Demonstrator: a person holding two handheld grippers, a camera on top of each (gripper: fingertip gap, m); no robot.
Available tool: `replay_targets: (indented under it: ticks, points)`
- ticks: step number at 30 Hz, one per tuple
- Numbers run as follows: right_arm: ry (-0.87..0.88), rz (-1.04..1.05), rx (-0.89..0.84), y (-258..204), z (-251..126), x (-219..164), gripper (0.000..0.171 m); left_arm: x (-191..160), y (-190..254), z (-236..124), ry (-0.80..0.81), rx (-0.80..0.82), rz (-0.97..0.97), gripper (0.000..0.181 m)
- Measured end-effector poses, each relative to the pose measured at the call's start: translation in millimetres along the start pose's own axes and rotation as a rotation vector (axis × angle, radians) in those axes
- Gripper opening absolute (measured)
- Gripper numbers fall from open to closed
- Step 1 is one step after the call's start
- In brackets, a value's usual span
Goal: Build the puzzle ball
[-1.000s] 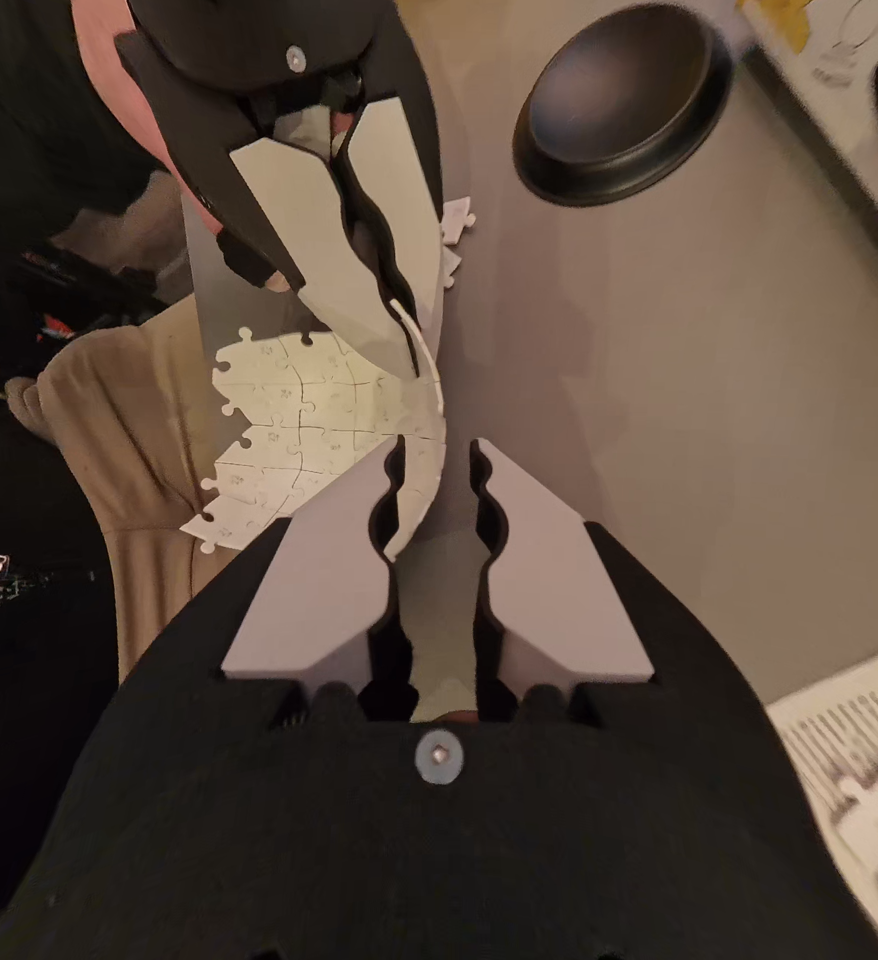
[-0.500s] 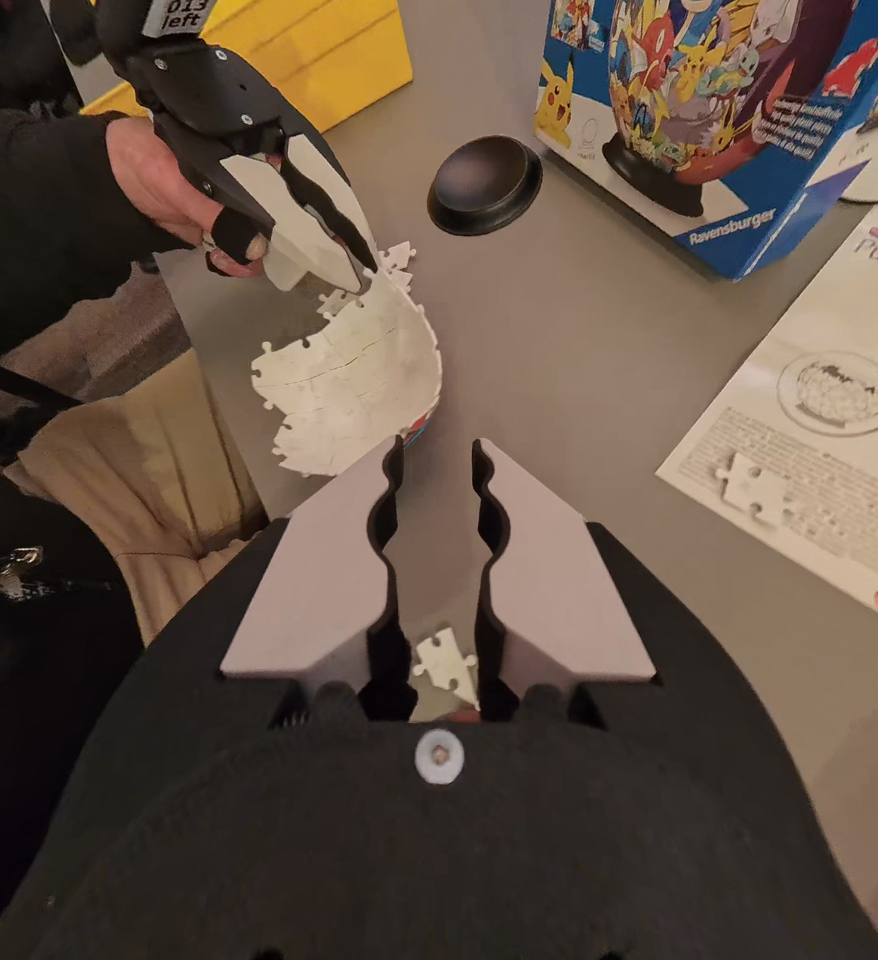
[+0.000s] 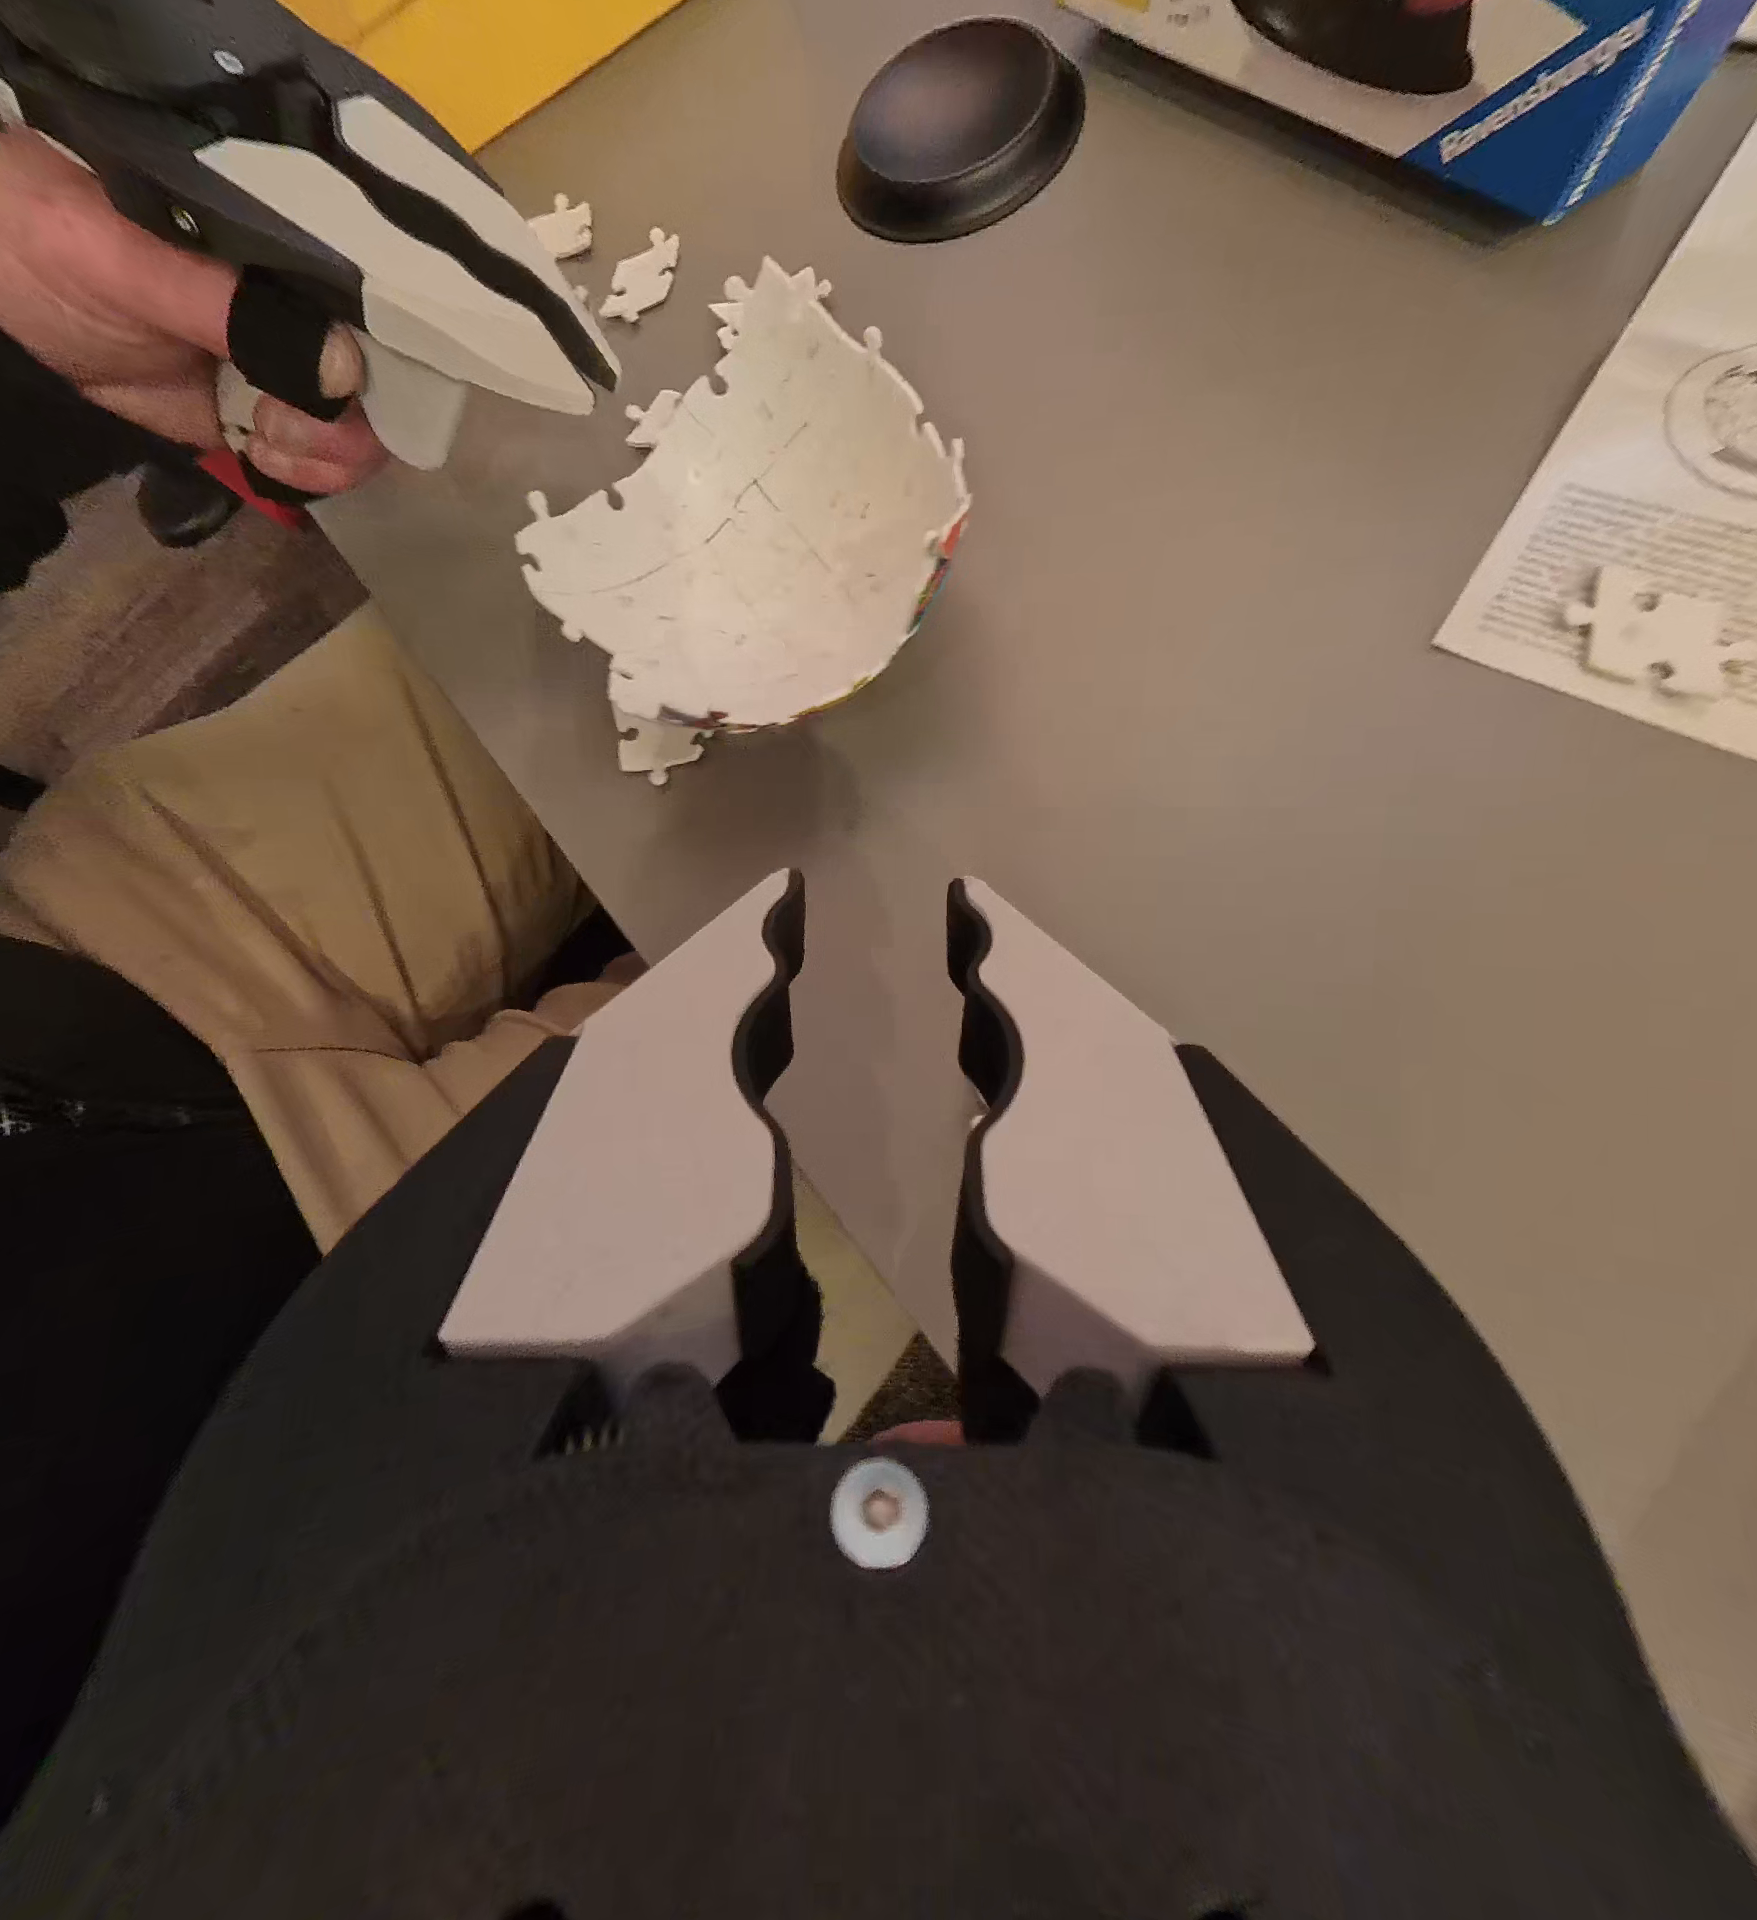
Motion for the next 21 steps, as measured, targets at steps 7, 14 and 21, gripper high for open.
replay_targets:
  ticks: [7, 14, 21]
  points:
    - [-0.028, 0.007, -0.063, 0, 4, -16, 0.024, -19, 22, 14, -0.032, -0.018, 0.010, 0.012]
    - [-0.106, -0.055, -0.039, -18, 27, -26, 0.025, -25, 38, 23, -0.010, -0.041, 0.008, 0.017]
    - [-0.073, -0.042, -0.100, 0, 18, -28, 0.025, -21, 47, 34, 0.006, -0.027, 0.039, 0.022]
Point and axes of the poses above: each gripper's, where its closed fingertips meet, z out along the fingers, x out of its top, y = z × x across the jaws, the point moved 3 cm from there along -z, back along the fingers, and after that the axes turned 1 degree about -z, right-handed, at the moved point
